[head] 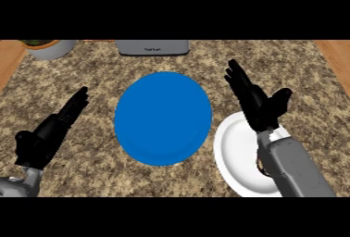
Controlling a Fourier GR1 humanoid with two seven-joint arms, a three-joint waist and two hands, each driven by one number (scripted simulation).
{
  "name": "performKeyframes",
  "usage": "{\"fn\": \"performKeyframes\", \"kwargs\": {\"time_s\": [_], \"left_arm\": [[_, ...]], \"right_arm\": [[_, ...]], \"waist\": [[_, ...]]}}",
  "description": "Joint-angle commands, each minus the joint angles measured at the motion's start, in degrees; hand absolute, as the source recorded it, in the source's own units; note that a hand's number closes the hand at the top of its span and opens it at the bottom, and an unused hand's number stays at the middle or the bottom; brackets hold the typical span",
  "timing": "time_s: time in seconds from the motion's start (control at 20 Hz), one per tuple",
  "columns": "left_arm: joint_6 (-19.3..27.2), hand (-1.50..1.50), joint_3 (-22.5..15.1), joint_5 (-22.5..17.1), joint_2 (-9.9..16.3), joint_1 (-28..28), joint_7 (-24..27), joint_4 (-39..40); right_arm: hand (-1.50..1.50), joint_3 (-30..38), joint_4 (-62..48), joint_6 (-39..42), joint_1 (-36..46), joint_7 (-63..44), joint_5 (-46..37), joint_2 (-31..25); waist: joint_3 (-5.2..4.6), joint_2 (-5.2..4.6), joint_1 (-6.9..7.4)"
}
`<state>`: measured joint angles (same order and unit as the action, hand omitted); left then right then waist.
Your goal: Pick the cupcake from the plate and place it in the plate
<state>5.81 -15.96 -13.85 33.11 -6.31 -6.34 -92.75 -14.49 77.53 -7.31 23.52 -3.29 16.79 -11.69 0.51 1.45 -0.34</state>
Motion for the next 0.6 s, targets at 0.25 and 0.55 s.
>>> {"fn": "performKeyframes", "kwargs": {"time_s": [0.25,0.55], "left_arm": [[3.8,0.00,8.7,-0.9,-1.5,-8.0,4.1,-1.0],[3.6,0.00,9.9,-3.0,-2.8,-6.0,3.7,-1.0]], "right_arm": [[1.50,-18.5,9.8,16.2,2.2,4.3,-4.3,2.9],[-1.50,-24.3,6.0,-8.3,-12.3,5.8,-31.5,-4.5]], "waist": [[-0.60,-1.03,1.17],[-0.48,-1.15,-0.92]]}}
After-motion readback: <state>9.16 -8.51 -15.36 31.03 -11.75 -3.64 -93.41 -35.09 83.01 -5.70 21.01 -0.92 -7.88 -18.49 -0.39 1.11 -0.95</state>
